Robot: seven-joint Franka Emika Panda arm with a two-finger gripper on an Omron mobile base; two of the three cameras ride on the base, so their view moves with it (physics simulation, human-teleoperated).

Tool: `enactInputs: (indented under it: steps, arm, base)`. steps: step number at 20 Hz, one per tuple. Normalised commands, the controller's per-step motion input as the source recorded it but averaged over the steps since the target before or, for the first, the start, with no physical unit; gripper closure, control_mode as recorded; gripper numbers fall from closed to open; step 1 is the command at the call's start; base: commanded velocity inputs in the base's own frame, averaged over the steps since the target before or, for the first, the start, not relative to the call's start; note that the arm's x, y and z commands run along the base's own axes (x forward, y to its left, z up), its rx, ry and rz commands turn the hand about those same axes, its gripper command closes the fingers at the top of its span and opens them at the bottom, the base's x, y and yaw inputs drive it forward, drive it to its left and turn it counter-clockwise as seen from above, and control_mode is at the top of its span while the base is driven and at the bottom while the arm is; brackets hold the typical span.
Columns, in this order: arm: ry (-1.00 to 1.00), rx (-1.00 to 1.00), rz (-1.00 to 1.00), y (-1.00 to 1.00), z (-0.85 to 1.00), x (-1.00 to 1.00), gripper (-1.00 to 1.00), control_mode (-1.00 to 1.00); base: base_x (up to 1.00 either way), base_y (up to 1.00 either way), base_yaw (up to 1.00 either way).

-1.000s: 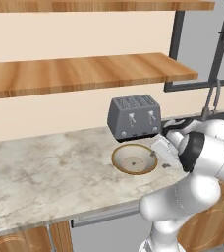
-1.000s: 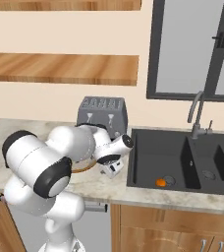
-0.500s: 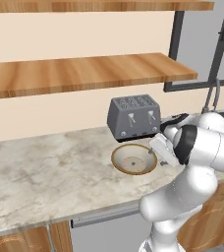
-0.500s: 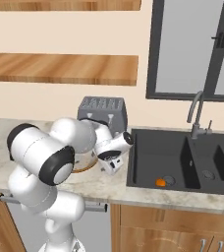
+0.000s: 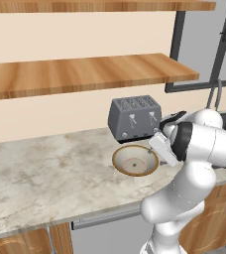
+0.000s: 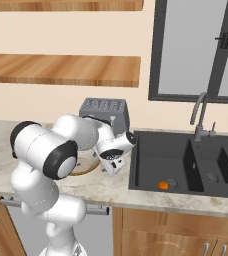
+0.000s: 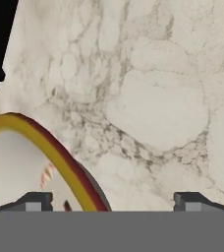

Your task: Clear the mugs and bowl far away from the sink.

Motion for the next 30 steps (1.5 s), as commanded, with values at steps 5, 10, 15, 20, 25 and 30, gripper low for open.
enactInputs:
  steps: [5,10,15,20,25,30]
  arm:
    - [0.0,0.02,0.0,0.27,-0.02,0.0,1.0,-1.0]
    - [0.0,0.0,0.0,0.46,-0.07,0.0,1.0,-1.0]
    - [0.0,0.0,0.0,0.21,-0.08,-0.02,1.0,-1.0]
    - [0.0,0.07,-0.03,0.0,0.43,-0.42,1.0,-1.0]
    - [0.0,0.07,-0.07,-0.01,0.92,-0.61,1.0,-1.0]
    - [0.0,0.06,-0.11,0.0,1.0,-0.89,1.0,-1.0]
  base:
    - [0.0,0.0,0.0]
    - [0.0,0.0,0.0]
    - [0.0,0.0,0.0]
    - [0.0,0.0,0.0]
    - [0.0,0.0,0.0]
    - [0.0,0.0,0.0]
